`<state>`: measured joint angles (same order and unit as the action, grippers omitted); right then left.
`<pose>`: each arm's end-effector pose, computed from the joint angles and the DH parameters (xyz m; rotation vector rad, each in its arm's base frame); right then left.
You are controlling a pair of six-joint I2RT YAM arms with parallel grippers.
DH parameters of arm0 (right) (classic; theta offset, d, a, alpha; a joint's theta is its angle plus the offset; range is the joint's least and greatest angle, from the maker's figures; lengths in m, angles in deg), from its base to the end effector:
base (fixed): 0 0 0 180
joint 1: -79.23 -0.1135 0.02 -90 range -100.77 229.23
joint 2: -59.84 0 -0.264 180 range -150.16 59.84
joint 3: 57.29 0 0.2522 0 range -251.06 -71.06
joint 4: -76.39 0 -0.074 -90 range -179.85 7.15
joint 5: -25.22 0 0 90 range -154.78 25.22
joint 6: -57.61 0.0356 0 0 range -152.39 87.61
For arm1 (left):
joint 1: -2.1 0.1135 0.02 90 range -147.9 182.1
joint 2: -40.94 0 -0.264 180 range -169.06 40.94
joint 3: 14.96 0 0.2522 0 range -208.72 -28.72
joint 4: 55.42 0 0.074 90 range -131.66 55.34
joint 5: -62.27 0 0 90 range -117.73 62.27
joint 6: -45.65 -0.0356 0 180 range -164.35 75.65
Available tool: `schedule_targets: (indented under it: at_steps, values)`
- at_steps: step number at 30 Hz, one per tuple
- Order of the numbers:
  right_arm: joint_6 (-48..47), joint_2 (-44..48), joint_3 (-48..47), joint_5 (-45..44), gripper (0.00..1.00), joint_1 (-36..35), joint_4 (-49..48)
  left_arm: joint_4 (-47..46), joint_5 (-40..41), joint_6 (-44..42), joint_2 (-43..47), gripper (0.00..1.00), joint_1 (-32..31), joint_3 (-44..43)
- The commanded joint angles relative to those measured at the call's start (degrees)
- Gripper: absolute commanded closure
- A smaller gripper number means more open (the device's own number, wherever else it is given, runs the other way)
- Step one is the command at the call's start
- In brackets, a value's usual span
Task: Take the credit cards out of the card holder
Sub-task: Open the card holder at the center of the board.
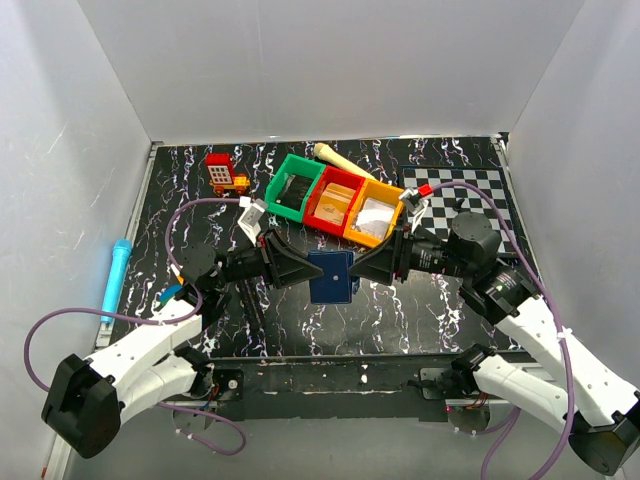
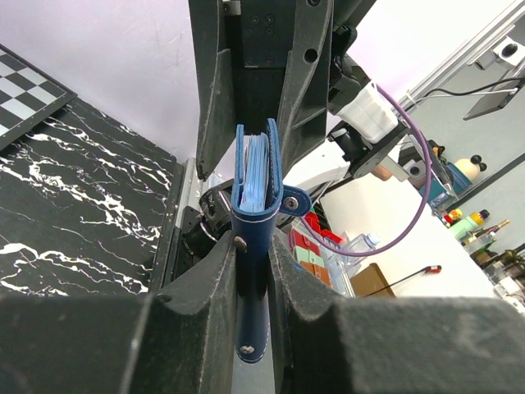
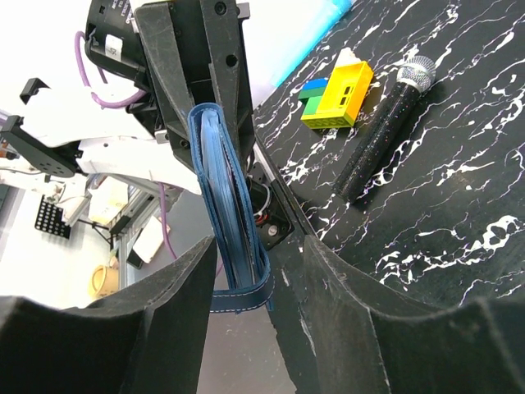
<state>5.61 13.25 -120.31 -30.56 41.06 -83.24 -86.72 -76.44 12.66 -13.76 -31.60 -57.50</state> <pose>0.1320 0.1292 0.3695 -0.5151 1.7827 1.4590 0.1566 -0.1366 0.3078 0.5757 1.5145 -1.8018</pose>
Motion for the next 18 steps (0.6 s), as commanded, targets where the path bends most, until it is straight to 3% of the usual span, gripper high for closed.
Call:
schedule_targets:
  at_steps: [1,18]
  values:
    - [0.3,1.6,-0.3,-1.6,0.44,1.2,-1.9,-1.3,-0.3,-0.2,1.2,1.0,0.3,-0.3]
    - [2.1,-1.5,-0.5,3.0,0.44,1.7,-3.4,-2.2,-0.3,0.6,-0.1,1.0,0.3,-1.5]
